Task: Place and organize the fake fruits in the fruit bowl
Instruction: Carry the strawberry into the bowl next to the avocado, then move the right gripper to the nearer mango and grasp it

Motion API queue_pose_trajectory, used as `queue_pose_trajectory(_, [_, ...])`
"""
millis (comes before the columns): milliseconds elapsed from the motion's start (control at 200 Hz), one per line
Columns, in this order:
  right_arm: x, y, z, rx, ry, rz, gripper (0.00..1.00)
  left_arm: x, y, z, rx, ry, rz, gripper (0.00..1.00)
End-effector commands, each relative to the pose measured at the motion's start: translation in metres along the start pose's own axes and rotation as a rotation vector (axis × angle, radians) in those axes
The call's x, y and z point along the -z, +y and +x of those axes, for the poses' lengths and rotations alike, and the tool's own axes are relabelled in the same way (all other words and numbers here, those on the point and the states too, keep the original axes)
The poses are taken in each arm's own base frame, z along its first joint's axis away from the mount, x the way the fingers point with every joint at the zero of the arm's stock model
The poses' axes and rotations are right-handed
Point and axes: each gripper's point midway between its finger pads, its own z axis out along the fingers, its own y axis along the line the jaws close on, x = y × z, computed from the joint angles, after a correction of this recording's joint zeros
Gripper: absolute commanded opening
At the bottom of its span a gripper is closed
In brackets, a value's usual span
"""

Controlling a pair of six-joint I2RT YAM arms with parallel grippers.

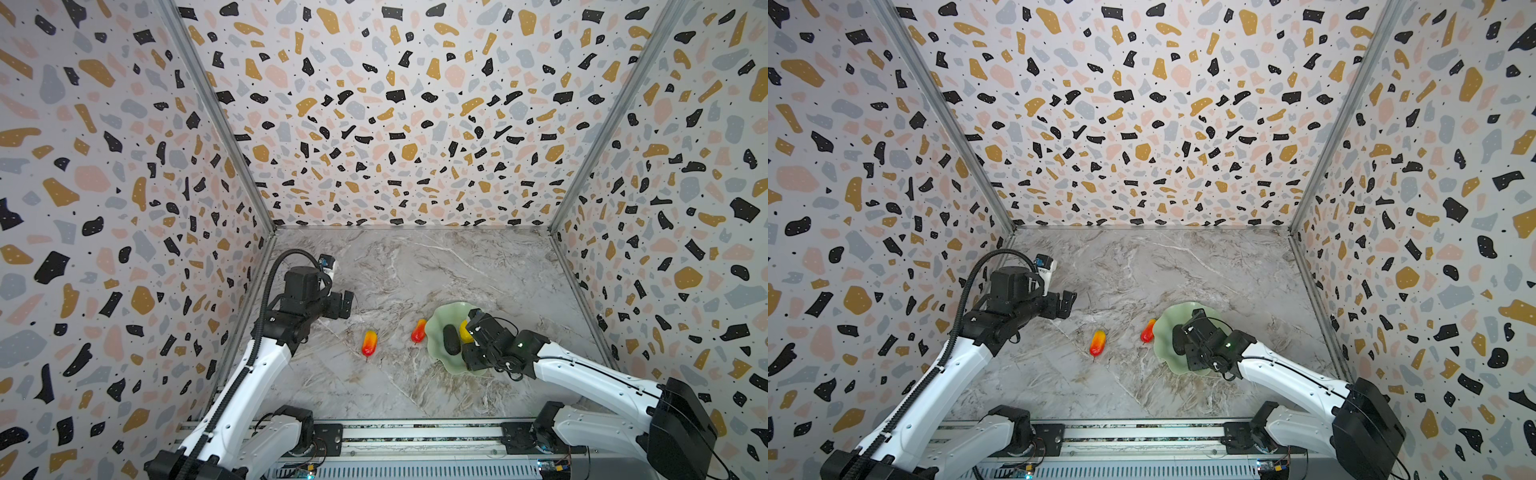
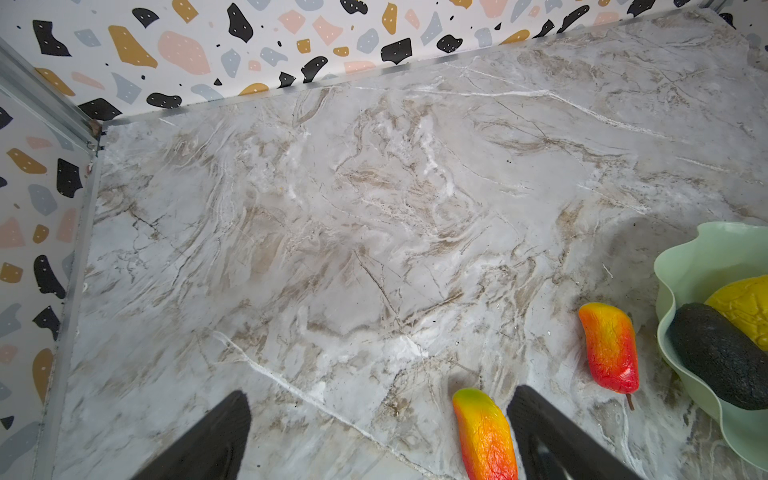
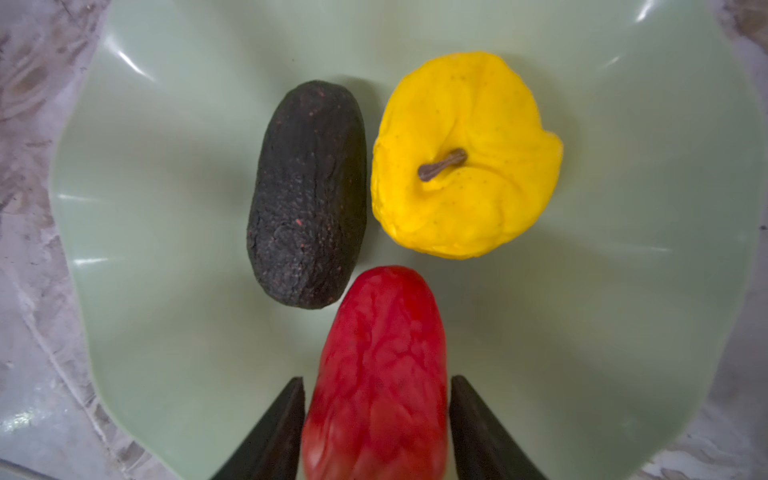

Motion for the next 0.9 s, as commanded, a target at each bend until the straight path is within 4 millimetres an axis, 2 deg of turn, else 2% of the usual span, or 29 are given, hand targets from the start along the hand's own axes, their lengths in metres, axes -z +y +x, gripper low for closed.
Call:
queue_pose_trajectory(0, [0.006, 0.001, -0.012, 0.024, -0.026, 0.003, 0.64, 0.002, -0.003, -0.007, -0.008, -0.023, 0.010, 1.00])
queue_pose_trajectory(155, [0.022, 0.002, -0.028, 0.046, -0.060, 0.021, 0.74, 0.002, -0.002, -0.007, -0.008, -0.022, 0.009, 1.00])
queue_pose_trajectory(280, [0.048, 0.009, -0.052, 0.079, -0.118, 0.033, 0.87, 0.002, -0.002, -0.007, -0.009, -0.022, 0.008, 1.00])
queue_pose_trajectory(325, [0.058, 0.016, -0.062, 0.105, -0.148, 0.030, 0.93, 0.002, -0.002, -0.007, -0.008, -0.022, 0.007, 1.00])
queue_pose_trajectory(340, [0.061, 0.020, -0.065, 0.117, -0.156, 0.026, 1.00, 0.002, -0.002, -0.006, -0.009, -0.021, 0.006, 1.00])
queue_pose_trajectory(471, [0.072, 0.065, -0.087, 0.243, -0.217, -0.039, 0.99, 0.002, -0.001, -0.006, -0.007, -0.020, 0.004, 1.00])
queue_pose_trajectory(561, [0.064, 0.106, -0.097, 0.336, -0.240, -0.090, 0.99, 0.002, -0.001, -0.006, -0.009, -0.021, 0.002, 0.99])
queue_pose_trajectory(681, [0.042, 0.158, -0.110, 0.408, -0.249, -0.174, 0.99, 0.002, -0.002, -0.006, -0.007, -0.022, 0.004, 1.00])
queue_pose_trajectory(896, [-0.004, 0.220, -0.135, 0.378, -0.247, -0.256, 0.99, 0.004, -0.001, -0.007, -0.007, -0.027, -0.001, 1.00])
